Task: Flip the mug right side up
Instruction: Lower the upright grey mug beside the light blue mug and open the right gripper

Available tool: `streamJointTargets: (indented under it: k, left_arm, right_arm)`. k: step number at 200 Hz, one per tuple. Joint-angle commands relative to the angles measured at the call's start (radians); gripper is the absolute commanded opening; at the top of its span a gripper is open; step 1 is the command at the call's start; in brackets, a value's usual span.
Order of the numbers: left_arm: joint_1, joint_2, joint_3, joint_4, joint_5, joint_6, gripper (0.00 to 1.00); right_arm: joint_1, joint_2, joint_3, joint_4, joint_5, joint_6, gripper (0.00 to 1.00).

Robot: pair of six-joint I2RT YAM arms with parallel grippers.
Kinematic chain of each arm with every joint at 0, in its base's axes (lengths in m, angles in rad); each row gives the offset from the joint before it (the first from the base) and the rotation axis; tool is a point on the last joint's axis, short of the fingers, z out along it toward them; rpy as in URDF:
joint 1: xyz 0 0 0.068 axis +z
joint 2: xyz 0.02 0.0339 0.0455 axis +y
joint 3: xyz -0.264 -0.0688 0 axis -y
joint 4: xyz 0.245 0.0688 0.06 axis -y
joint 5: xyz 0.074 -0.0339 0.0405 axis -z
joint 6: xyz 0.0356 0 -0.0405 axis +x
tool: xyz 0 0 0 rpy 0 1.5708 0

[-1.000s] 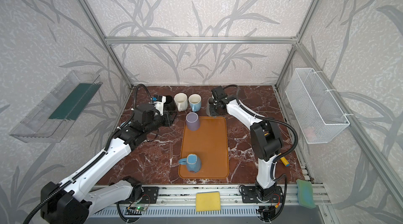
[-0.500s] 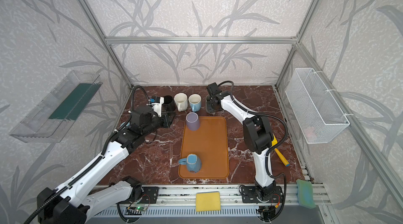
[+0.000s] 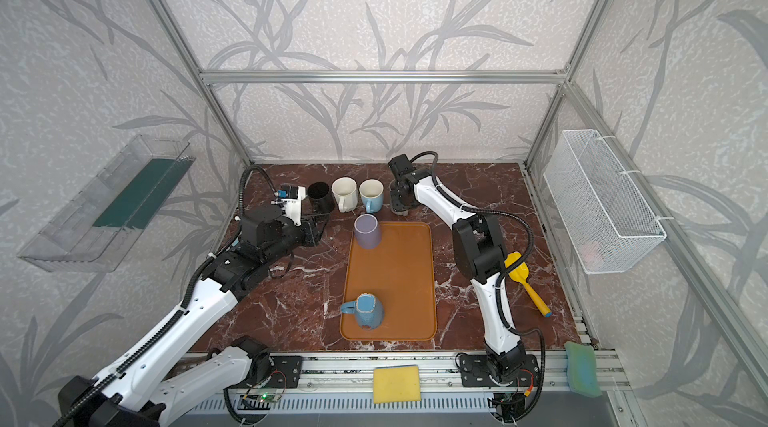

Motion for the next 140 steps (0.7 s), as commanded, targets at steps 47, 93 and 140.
streamJointTargets:
  k: [47,93,140]
  left_arm:
    - [-0.003,-0.030,0.003,-0.043,-0.025,0.030,0.32]
    - [-0.003,-0.050,0.001,-0.065,-0.027,0.041,0.32]
    - [-0.002,-0.058,0.001,-0.071,-0.026,0.045,0.32]
  right_arm:
    - [0.040,0.063,0.162,-0.075,0.094,0.032,0.00]
    - [0.049,0.115,0.257,-0.165,0.115,0.053,0.08]
    - [0.049,0.110,0.258,-0.178,0.108,0.058,0.25]
